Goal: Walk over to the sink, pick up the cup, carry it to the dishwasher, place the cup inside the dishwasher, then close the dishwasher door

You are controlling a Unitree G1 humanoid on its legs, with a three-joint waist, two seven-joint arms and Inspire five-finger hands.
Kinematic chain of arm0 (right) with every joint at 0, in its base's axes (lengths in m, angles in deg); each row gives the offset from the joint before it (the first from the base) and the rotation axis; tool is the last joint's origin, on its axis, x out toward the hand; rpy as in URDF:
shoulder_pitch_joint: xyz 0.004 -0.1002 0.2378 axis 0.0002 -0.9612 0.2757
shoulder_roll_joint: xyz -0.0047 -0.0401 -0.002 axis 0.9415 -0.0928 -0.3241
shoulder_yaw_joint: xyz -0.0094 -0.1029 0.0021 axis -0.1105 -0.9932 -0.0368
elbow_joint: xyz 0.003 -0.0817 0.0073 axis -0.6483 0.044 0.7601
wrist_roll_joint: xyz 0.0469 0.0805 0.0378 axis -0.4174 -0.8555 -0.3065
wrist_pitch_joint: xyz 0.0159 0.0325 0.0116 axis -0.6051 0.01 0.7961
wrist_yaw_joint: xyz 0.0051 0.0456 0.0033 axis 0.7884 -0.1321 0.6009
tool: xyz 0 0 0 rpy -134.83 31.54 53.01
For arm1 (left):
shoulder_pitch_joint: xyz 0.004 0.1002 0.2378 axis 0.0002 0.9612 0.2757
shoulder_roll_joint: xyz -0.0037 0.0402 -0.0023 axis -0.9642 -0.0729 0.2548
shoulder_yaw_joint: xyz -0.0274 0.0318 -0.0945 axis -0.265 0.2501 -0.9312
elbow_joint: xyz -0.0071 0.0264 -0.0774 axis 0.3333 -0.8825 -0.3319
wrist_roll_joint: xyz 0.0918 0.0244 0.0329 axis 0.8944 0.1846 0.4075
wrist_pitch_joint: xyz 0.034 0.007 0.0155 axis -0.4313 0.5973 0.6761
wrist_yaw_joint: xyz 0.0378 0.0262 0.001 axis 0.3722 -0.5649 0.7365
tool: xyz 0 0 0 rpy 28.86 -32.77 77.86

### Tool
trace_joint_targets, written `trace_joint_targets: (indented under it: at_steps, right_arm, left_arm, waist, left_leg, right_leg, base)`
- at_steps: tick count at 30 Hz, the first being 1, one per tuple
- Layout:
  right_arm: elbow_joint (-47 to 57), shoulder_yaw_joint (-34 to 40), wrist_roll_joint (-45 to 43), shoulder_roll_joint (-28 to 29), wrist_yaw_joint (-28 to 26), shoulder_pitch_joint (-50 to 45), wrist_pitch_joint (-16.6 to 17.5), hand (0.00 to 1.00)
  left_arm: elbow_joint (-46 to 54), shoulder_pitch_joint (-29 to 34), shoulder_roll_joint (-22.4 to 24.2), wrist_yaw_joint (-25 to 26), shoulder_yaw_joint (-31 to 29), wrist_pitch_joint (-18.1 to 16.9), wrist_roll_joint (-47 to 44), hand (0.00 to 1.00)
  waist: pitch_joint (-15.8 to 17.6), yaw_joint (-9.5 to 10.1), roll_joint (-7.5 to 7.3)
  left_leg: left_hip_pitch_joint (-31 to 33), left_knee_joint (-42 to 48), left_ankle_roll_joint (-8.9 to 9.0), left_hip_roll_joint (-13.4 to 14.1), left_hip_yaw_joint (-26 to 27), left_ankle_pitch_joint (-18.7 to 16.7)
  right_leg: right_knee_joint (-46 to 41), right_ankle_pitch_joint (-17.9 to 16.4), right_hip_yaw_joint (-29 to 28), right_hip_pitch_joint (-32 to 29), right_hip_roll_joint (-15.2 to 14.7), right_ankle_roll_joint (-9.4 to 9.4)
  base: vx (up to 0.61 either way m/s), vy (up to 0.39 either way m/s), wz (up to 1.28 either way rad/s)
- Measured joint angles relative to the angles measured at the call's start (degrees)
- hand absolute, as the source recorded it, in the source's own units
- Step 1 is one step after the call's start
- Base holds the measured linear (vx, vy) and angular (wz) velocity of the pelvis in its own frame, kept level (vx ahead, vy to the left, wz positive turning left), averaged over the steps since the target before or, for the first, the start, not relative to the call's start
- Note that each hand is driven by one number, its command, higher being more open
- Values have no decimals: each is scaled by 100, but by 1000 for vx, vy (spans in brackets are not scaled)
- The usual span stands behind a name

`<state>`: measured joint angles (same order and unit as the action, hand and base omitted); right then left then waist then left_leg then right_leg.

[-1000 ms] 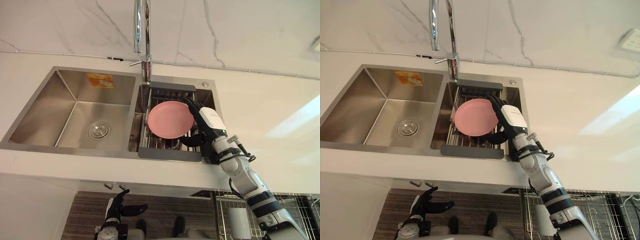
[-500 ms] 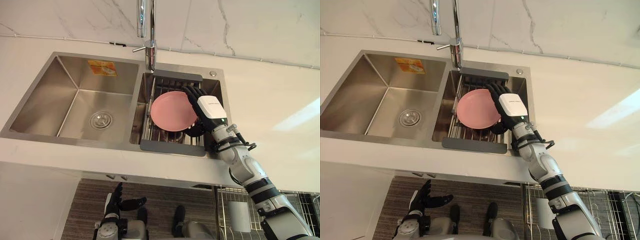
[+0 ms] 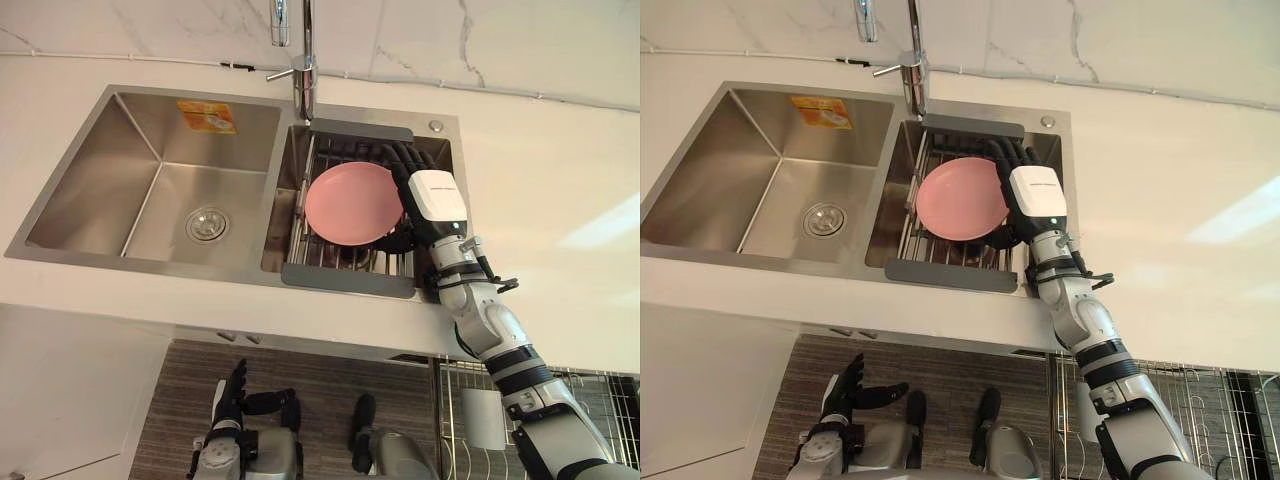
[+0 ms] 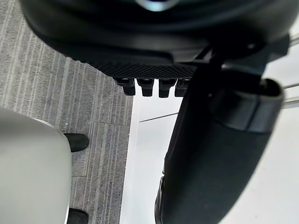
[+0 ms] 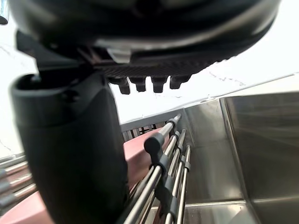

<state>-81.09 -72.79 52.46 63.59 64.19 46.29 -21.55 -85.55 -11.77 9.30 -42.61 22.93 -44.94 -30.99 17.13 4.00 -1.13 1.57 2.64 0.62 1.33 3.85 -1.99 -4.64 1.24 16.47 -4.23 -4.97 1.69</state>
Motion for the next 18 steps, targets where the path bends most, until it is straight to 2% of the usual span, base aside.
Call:
trace_joint_targets:
  at_steps: [6, 7, 13, 18]
  right_arm:
    - [-1, 8, 11, 31, 89, 61, -36, 100]
    - [-19, 8, 11, 31, 105, 123, -45, 0]
    - [-83, 2, 10, 32, 138, 391, -51, 0]
    - [-114, -63, -8, 20, 169, 521, 21, 0]
  left_arm:
    - [-88, -44, -3, 9, 27, -40, -1, 100]
    - [-90, -60, -2, 10, 44, -50, 0, 100]
    - [-85, -150, -2, 15, 100, -70, -5, 100]
    - [-84, -151, -3, 15, 102, -98, -10, 100]
  waist:
    - [42, -2, 29]
    - [62, -2, 48]
    - [233, 1, 114]
    - [235, 2, 116]
  left_leg:
    - [89, 76, -1, 2, -5, -1]
    - [106, 81, -2, 8, -8, -1]
    - [219, 154, 3, 42, -37, -3]
    - [289, 159, 34, 76, -57, 21]
  right_leg:
    - [-1, -5, 27, -17, -3, -6]
    - [-23, -7, 36, -51, -2, -10]
    - [-58, -23, 89, -117, 17, -46]
    - [-58, -19, 115, -179, 47, -67]
  base:
    - [-7, -4, 1]
    - [-28, -18, 4]
    - [-54, -26, 3]
    - [-6, -12, 1]
